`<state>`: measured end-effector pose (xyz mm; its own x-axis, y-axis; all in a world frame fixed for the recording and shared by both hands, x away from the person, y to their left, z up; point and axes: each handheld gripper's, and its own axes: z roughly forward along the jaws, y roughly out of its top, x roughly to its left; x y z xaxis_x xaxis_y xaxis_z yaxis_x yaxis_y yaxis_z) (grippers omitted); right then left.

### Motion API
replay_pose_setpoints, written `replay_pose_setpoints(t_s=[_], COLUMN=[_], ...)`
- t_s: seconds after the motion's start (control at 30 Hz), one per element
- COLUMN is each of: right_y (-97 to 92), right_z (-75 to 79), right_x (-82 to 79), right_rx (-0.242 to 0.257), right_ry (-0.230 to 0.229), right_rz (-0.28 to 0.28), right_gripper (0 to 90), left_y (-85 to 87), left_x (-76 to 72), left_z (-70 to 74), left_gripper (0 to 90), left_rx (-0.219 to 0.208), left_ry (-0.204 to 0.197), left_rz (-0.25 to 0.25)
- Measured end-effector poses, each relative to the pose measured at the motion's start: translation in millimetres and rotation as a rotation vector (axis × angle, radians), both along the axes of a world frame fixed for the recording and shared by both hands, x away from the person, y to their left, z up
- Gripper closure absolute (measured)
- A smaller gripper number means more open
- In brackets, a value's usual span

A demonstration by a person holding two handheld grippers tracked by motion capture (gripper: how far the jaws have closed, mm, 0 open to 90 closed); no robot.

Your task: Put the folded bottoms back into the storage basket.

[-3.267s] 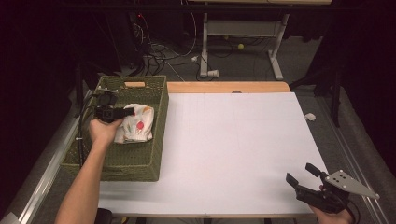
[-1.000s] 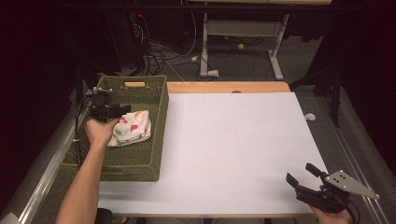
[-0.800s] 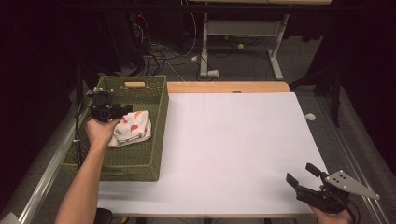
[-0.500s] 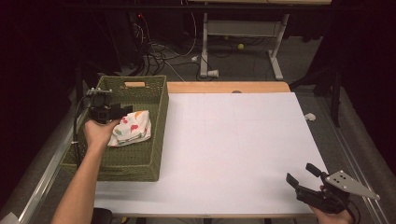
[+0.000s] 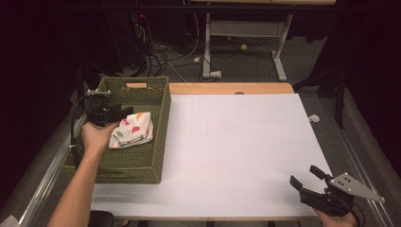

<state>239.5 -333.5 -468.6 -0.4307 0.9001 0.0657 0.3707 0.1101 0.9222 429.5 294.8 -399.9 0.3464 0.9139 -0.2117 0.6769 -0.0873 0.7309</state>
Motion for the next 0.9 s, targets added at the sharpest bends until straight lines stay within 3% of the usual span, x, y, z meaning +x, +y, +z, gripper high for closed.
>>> replay_pose_setpoints(t_s=[0.33, 0.9], right_y=[0.1, 0.0], right_z=[-0.1, 0.3], right_x=[0.0, -0.5], right_rx=[-0.001, 0.003], right_ry=[0.001, -0.001], right_rz=[0.002, 0.005], right_gripper=[19.1, 19.2], left_y=[-1.7, -1.9], left_x=[-6.6, -19.7], left_z=[4.0, 7.6], left_gripper=[37.4, 37.3], left_rx=[0.017, -0.016], left_ry=[-0.011, -0.038], left_rz=[-0.017, -0.038])
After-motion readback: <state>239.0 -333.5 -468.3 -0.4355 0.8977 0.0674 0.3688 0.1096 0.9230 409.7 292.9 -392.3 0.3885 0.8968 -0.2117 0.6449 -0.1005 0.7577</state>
